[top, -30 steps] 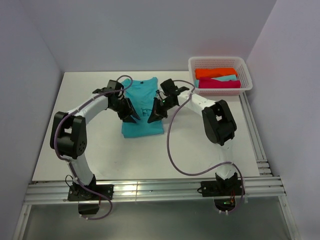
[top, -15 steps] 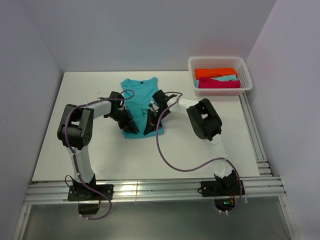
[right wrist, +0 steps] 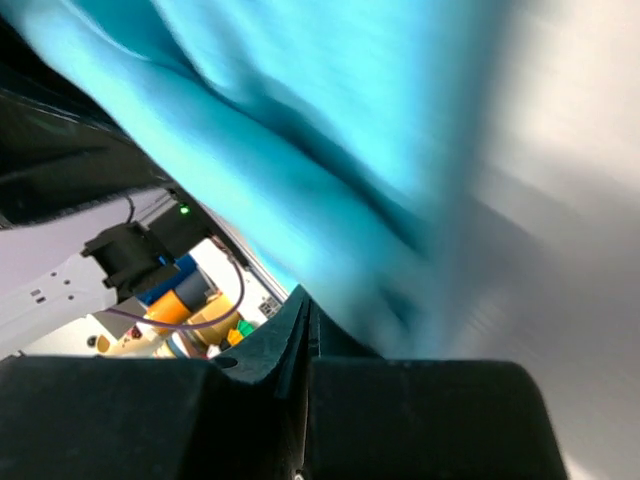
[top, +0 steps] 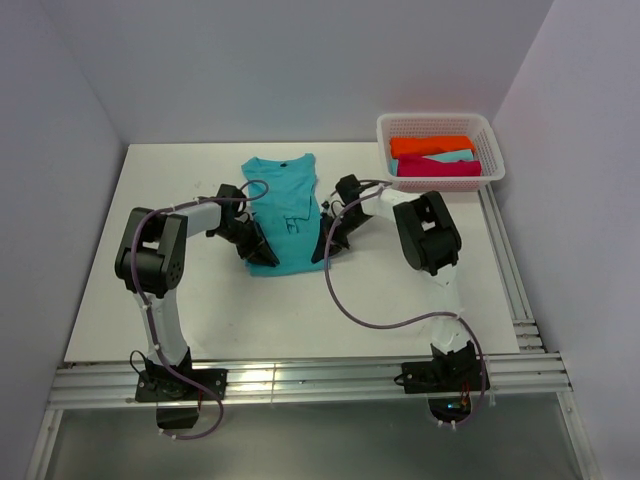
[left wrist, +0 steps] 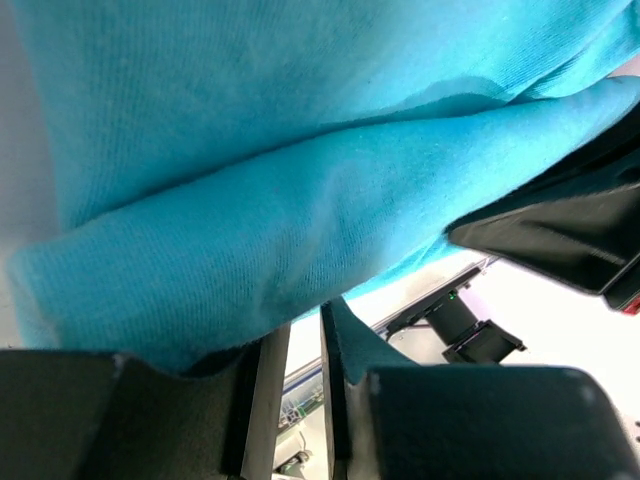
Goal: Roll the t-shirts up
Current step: Roll the tshirt
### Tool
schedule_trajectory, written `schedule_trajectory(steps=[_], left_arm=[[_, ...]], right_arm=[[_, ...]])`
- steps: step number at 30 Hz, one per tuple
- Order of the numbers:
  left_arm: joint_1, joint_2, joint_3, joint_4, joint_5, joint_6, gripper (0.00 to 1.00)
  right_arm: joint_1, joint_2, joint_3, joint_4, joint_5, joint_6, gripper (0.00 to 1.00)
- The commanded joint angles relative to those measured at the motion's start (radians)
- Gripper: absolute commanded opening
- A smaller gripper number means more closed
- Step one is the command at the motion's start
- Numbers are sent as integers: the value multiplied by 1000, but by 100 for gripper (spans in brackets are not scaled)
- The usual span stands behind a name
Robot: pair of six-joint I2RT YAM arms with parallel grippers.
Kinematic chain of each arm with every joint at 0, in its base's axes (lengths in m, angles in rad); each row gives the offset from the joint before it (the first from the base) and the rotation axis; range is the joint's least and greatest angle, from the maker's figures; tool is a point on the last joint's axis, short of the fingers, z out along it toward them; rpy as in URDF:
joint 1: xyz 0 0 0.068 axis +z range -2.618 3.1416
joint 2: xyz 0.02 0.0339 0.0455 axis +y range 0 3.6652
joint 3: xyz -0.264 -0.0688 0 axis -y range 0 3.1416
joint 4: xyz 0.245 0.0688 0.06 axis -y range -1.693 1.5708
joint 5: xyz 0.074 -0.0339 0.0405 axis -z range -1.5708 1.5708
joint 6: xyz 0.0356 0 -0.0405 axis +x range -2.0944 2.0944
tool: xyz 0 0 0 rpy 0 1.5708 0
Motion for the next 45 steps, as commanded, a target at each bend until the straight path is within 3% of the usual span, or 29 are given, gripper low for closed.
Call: schedule_trajectory(steps=[1, 9, 14, 18, 23, 24, 27, 32, 33, 37, 45], left_arm=[[11, 52, -29, 42, -155, 72, 25], [11, 15, -27, 43, -144, 59, 25], [11, -21, -3, 17, -130, 53, 27], [12, -90, 63, -66, -135, 55, 34], [26, -227, 76, -129, -120, 52, 45], [34, -244, 56, -130, -109, 47, 46], [46, -301, -16, -107, -121, 44, 48], [51, -376, -183, 17, -149, 29, 52], [51, -394, -253, 107, -144, 16, 54], [52, -494, -355, 216, -219, -1, 66], [52, -560, -391, 276, -408, 12, 67]], right_arm=[[-27, -69, -28, -138, 52, -116, 1], [-32, -154, -57, -103, 15, -108, 2], [-29, -155, -49, -150, 106, -124, 2], [-40, -293, -129, -31, 108, -61, 29], [-49, -394, -216, 60, 115, -9, 39], [-49, -408, -256, 93, 120, 10, 44], [-49, -436, -351, 200, 123, 53, 49], [-29, -451, -425, 293, 255, 62, 60], [-26, -447, -436, 317, 259, 70, 61], [-11, -438, -454, 367, 321, 84, 62], [31, -441, -436, 384, 426, 70, 60]])
